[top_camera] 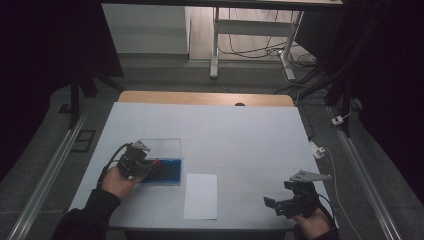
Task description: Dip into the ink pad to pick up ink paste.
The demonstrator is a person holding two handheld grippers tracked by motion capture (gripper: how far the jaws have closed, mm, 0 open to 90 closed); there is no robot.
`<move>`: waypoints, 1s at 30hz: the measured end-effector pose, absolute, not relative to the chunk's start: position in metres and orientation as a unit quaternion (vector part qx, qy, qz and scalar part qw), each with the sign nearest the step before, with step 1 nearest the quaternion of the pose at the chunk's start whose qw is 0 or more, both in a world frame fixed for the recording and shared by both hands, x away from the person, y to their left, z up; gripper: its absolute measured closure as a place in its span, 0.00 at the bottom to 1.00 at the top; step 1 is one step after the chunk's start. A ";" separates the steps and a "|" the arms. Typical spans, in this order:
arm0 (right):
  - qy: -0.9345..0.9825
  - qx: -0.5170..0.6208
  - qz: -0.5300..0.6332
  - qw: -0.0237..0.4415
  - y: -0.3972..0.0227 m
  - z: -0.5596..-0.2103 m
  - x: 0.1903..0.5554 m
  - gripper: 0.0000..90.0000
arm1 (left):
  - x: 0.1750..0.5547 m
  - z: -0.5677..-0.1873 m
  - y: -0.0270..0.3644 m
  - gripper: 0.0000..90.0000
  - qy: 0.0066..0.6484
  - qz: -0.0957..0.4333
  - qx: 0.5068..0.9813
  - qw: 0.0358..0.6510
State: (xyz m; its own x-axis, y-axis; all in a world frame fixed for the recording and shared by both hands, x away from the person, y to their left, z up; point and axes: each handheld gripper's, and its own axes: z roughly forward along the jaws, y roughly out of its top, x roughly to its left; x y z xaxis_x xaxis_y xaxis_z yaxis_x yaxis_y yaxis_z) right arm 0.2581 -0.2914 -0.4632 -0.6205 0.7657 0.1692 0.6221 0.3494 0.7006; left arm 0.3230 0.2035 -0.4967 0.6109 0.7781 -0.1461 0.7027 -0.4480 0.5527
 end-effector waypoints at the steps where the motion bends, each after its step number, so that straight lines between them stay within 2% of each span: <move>1: 0.816 0.425 0.380 0.094 -0.291 -0.463 0.258 0.00 | 0.323 -0.497 0.203 0.89 0.436 0.064 0.849 0.291; 21: 0.819 0.423 0.377 0.095 -0.291 -0.463 0.258 0.00 | 0.326 -0.503 0.205 0.89 0.438 0.050 0.848 0.293; 30: 0.820 0.422 0.376 0.095 -0.290 -0.463 0.259 0.00 | 0.319 -0.501 0.192 0.89 0.428 0.097 0.860 0.261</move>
